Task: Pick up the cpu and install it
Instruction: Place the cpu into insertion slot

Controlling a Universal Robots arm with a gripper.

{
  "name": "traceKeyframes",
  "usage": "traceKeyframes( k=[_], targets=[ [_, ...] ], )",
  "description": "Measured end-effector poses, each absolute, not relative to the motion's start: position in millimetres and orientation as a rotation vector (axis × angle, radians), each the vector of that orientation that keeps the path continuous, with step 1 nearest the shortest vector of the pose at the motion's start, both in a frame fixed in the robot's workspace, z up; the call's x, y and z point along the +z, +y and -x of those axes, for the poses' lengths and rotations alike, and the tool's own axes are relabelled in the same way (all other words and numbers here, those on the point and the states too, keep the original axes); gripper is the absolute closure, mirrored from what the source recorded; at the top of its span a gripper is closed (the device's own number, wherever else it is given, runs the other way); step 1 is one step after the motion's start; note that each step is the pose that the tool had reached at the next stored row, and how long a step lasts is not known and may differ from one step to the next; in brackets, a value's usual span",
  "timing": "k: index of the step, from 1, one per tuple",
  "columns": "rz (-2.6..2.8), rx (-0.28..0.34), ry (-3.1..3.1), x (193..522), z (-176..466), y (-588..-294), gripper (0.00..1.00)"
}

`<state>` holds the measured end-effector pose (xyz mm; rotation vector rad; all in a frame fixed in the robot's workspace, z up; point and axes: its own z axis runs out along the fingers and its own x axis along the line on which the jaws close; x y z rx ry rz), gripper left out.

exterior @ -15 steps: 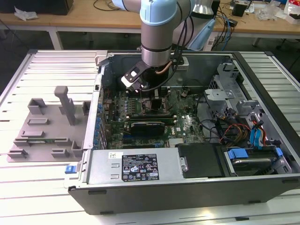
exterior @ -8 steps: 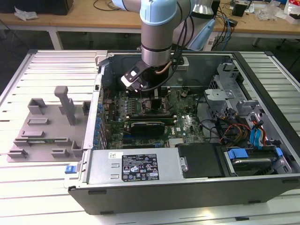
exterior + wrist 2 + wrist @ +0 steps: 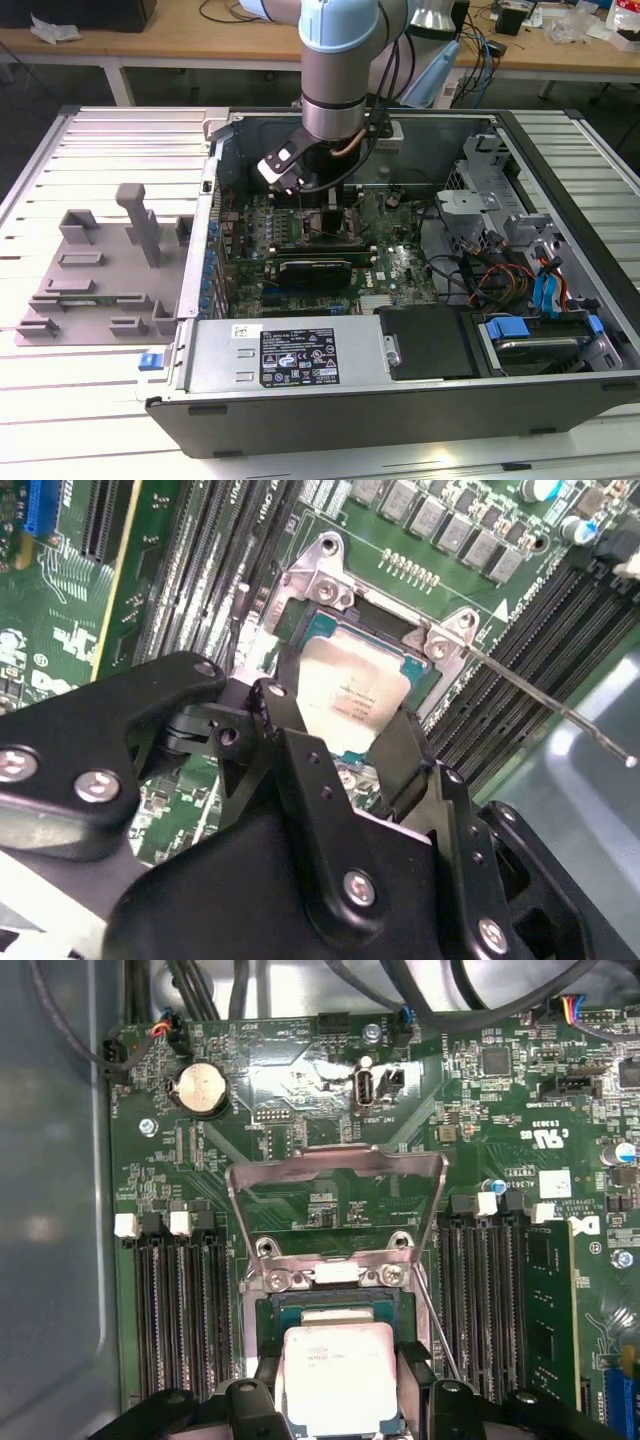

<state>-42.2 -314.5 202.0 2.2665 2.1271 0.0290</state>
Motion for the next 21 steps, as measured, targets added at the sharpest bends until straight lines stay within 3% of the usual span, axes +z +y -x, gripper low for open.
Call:
traceKeyframes(
  k=[21],
  targets=[
    [-2.254, 0.030, 2.141, 199.6, 40.8, -314.4, 0.46]
  ],
)
